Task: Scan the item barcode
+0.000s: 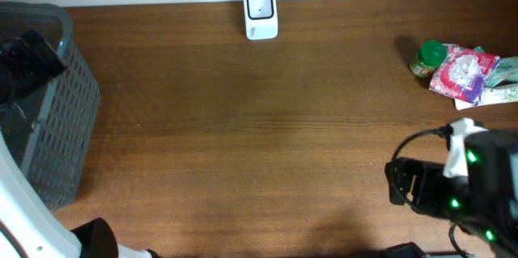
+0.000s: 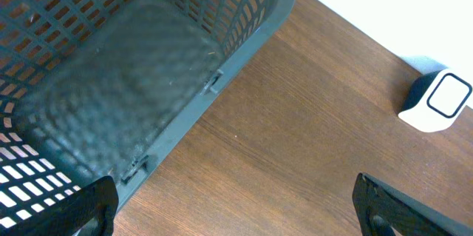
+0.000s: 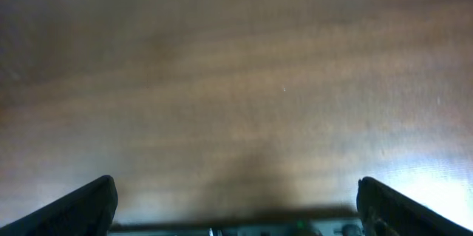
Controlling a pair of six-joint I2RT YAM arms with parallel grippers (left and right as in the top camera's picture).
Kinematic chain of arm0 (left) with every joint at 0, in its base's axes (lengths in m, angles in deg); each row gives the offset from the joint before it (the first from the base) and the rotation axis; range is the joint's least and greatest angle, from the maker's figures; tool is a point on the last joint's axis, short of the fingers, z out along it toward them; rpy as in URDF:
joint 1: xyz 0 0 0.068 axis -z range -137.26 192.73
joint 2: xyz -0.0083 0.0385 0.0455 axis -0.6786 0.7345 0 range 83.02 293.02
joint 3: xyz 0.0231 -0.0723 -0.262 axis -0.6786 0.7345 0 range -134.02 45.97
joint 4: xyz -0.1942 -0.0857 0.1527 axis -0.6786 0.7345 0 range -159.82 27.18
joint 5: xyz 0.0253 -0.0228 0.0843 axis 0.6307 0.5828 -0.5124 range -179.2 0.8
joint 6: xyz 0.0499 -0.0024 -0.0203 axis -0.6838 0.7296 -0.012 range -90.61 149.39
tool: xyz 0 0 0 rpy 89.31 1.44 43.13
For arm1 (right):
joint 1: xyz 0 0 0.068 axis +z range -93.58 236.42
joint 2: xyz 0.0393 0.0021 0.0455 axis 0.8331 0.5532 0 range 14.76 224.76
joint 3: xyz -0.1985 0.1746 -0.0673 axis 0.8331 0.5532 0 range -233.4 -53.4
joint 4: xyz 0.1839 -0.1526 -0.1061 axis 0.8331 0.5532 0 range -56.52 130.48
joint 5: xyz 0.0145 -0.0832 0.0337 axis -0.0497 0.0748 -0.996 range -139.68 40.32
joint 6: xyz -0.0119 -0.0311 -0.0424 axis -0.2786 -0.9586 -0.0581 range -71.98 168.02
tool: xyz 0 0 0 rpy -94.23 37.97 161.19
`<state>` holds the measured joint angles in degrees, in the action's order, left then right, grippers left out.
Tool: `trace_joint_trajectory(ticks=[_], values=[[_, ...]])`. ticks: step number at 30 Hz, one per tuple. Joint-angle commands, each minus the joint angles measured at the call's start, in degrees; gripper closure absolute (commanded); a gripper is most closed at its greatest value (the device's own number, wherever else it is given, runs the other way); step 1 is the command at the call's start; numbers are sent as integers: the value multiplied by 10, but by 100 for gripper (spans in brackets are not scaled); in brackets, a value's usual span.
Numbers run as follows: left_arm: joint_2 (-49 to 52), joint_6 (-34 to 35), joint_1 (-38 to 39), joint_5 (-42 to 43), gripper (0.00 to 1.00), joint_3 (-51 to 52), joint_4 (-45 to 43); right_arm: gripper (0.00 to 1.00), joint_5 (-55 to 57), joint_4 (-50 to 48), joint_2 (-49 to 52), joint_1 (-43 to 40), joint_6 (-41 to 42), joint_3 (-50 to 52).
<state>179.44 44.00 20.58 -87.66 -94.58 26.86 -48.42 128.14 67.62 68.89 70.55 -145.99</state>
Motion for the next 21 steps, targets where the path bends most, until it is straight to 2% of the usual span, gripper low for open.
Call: trace_joint_trajectory(ticks=[1, 4, 7, 11, 13, 16, 21], values=[[-4, 5, -2, 2, 1, -2, 0, 1, 22, -38, -62, 3, 4, 50], [-4, 5, -2, 2, 1, -2, 0, 1, 38, -184, -210, -7, -80, 238], [-4, 5, -2, 2, 1, -2, 0, 1, 37, -314, -344, -62, -143, 414], [-4, 5, -2, 2, 1, -2, 0, 1, -6, -484, -466, -121, -179, 598], [-4, 5, -2, 2, 1, -2, 0, 1, -20, -563, -511, -125, -178, 685], [-4, 5, -2, 2, 1, -2, 0, 1, -22, -690, -527, -124, -167, 776], [-4, 5, -2, 2, 1, -2, 0, 1, -6, -846, -527, -91, -160, 865]])
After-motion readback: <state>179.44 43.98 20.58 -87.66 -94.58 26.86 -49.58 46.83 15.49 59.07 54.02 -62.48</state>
